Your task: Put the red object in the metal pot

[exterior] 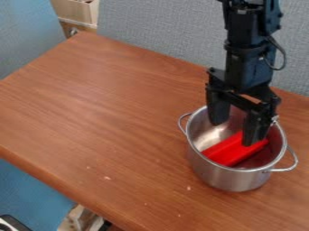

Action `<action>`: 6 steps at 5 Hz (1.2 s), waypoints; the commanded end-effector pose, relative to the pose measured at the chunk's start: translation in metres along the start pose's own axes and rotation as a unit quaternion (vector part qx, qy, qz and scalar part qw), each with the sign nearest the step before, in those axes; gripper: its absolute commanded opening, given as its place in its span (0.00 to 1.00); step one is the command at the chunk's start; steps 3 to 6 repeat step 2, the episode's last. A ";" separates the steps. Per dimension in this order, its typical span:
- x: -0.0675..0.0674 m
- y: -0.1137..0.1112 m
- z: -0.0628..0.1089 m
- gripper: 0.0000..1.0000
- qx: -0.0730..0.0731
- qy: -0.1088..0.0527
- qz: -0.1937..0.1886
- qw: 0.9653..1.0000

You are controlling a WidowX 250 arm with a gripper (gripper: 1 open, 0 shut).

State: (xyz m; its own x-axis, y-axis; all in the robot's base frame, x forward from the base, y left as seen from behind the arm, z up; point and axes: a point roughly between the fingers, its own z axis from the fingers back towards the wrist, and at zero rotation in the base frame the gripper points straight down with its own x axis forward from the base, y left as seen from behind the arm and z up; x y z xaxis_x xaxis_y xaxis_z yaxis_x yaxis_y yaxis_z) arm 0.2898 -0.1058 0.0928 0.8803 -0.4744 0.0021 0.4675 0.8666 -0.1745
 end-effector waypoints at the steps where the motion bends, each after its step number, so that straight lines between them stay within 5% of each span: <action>1: 0.002 -0.004 0.028 1.00 0.013 -0.033 -0.010 0.999; 6: 0.001 -0.005 0.035 1.00 0.018 -0.034 -0.010 0.999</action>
